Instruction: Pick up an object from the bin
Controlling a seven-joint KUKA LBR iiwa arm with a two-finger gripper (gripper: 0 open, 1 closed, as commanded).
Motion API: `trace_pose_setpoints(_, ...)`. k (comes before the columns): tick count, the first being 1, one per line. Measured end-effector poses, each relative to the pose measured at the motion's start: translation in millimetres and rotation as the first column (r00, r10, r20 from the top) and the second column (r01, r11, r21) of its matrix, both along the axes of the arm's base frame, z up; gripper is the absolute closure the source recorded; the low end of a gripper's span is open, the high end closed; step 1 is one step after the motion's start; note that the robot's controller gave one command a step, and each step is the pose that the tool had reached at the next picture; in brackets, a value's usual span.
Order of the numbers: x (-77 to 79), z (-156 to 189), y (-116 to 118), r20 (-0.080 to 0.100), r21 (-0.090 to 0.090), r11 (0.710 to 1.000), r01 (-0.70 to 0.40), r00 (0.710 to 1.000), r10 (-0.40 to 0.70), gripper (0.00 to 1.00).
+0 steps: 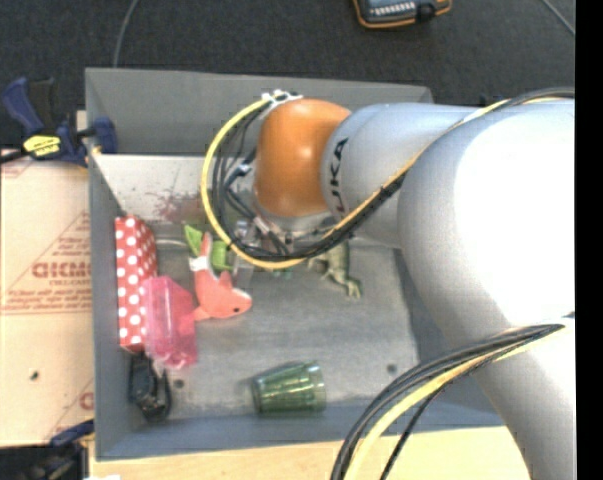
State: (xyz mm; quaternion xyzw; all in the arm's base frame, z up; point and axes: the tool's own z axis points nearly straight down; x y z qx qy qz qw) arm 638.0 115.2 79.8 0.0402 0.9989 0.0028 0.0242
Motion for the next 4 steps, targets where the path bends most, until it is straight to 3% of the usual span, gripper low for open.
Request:
trace_pose_setpoints(1, 1.4, -8, -5, -0.009, -0.005, 1.000, 0.007, 1.000, -0.007, 1.00)
trace_pose_setpoints(3, 2.3, -8, -1, 0.000, -0.004, 1.000, -0.010, 1.000, 0.010, 1.00)
trace_pose_setpoints(4, 18.2, -8, -40, 0.006, -0.012, 0.991, -0.132, 0.991, 0.132, 1.00)
